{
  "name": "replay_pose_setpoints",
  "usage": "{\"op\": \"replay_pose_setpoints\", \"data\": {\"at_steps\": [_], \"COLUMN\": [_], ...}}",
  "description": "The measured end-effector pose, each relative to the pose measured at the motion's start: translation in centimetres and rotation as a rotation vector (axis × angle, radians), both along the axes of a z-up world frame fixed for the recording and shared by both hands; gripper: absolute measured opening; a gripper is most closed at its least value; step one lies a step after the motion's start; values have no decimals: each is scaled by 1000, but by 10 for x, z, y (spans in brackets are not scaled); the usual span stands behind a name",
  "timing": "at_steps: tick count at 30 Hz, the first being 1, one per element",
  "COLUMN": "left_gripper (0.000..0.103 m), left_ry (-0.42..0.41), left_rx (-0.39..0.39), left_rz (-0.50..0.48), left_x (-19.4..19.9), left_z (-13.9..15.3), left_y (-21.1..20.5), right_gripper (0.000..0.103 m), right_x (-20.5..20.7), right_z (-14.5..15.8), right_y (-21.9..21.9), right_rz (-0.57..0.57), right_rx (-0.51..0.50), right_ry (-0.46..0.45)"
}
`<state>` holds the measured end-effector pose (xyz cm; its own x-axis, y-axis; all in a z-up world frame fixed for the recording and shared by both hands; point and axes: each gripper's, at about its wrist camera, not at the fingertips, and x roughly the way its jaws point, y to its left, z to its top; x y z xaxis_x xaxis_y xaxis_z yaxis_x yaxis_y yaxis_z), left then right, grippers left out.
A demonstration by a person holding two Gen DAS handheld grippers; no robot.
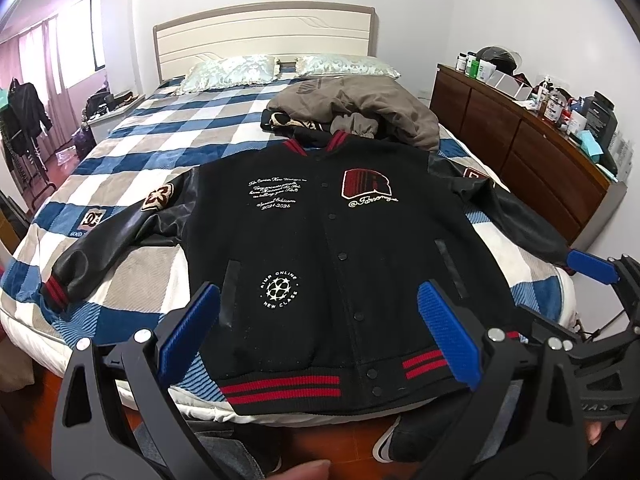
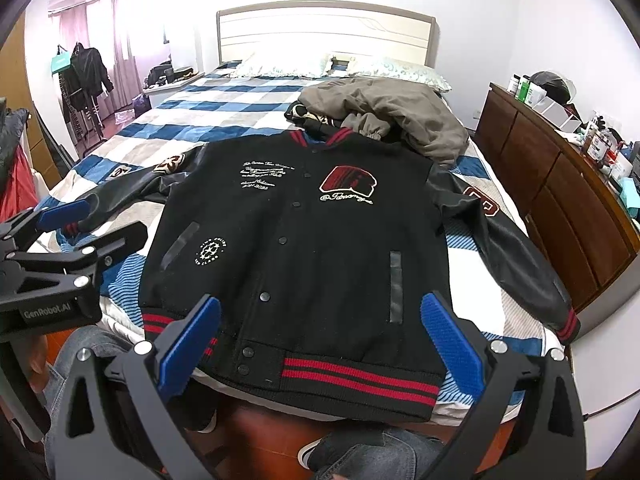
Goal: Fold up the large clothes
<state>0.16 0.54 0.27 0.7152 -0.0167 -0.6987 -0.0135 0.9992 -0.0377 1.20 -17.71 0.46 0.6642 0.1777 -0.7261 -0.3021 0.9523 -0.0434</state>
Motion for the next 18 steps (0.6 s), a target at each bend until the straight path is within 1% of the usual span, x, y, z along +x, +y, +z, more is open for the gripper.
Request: {"op": "replay_pose_setpoints", "data": {"at_steps": [18], "left_gripper": [97], "left_ry": [3], "left_rx": [12], "left_rz": [-3], "left_x": [2], "left_z": [-2], "left_y": [-2], "right_gripper": [99], "right_x": [-2], "right_z": [-2], "right_y": [0], "right_rz": [0], "right_rx": [-9], "right_ry": [-1]}}
